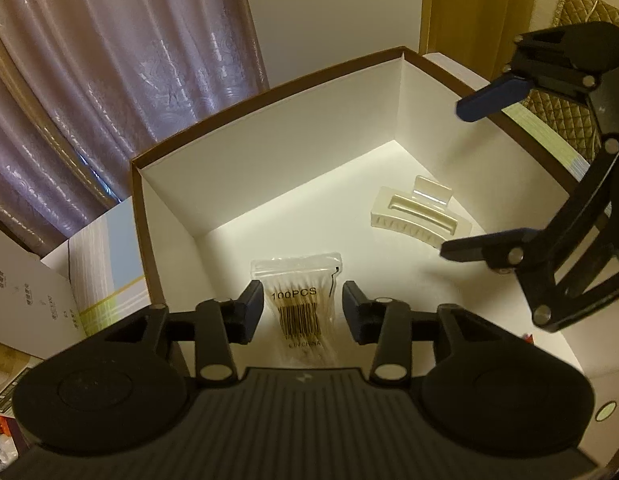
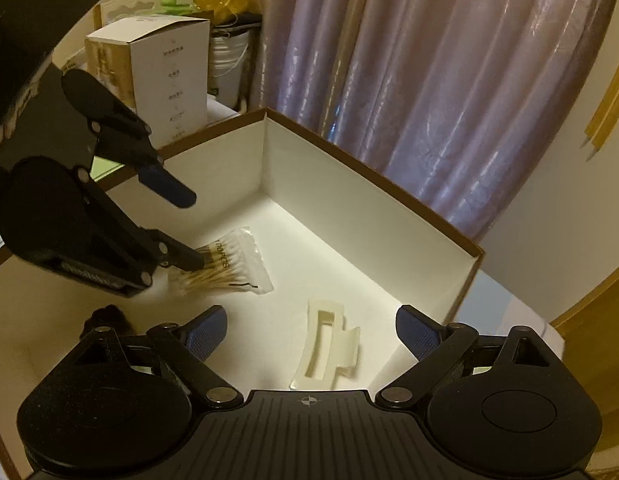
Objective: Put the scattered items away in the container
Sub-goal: 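Open the right tool dropping the clip while the left tool drops the swab bag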
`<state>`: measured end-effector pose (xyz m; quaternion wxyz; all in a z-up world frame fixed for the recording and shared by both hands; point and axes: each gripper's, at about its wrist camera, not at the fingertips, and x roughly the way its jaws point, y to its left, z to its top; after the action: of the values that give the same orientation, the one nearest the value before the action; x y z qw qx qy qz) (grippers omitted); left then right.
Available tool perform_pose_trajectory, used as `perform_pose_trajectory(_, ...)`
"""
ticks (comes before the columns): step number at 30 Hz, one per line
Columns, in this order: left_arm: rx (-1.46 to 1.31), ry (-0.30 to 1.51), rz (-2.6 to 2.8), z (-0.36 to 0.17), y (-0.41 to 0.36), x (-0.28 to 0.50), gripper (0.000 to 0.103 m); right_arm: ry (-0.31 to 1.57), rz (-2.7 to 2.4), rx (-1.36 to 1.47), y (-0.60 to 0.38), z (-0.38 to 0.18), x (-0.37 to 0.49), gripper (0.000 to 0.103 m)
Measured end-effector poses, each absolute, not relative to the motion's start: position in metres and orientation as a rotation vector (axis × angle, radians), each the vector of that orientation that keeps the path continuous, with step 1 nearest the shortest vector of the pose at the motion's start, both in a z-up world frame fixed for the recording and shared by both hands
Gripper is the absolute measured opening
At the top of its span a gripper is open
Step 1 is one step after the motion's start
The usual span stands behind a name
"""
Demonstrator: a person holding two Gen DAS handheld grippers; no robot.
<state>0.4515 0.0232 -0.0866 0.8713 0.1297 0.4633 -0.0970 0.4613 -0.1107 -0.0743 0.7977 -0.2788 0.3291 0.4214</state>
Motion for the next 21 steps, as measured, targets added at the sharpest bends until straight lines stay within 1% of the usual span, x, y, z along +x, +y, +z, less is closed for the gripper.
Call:
perform_pose_trajectory(3, 0.265, 0.96, -0.21, -0.08, 0.023, 0.445, 0.046, 0.693, 0.911, -0.608, -0.113, -0.07, 0.449, 0.096)
perform_pose_trajectory(4, 0.263, 0.959, -0.212, -0.077, 0.023, 0.443, 0.053, 0.693, 0.909, -0.61, -0.113, -0.07, 0.446, 0.096)
perform_pose_trajectory(6, 0.267, 0.954, -0.209, -0.071, 0.022, 0.436, 0.063, 0.693, 0.905, -0.614, -0.114, -0.067, 0.439, 0.096)
perform_pose_trajectory(8, 0.28, 0.949, -0.2, -0.066, 0.02, 0.43, 0.067, 0.689, 0.896, -0.609, -0.117, -0.063, 0.432, 0.096)
perform_pose_trajectory(10, 0.278, 0.947, -0.194, -0.06, 0.018, 0.423, 0.074, 0.696, 0.894, -0.593, -0.121, -0.057, 0.424, 0.096)
perform_pose_trajectory(12, 0.266, 0.938, -0.191, -0.054, 0.018, 0.416, 0.078, 0.717, 0.895, -0.573, -0.125, -0.053, 0.418, 0.099)
perform_pose_trajectory(13, 0.257, 0.937, -0.186, -0.051, 0.018, 0.412, 0.081, 0.718, 0.891, -0.562, -0.127, -0.052, 0.415, 0.103)
perform_pose_trajectory(16, 0.23, 0.939, -0.17, -0.042, 0.022, 0.402, 0.086, 0.718, 0.878, -0.514, -0.134, -0.045, 0.405, 0.103)
perform_pose_trajectory(18, 0.218, 0.936, -0.158, -0.036, 0.023, 0.395, 0.087, 0.733, 0.875, -0.464, -0.138, -0.04, 0.4, 0.103)
perform_pose_trajectory(21, 0.19, 0.927, -0.139, -0.027, 0.026, 0.382, 0.092, 0.764, 0.864, -0.394, -0.148, -0.034, 0.391, 0.103)
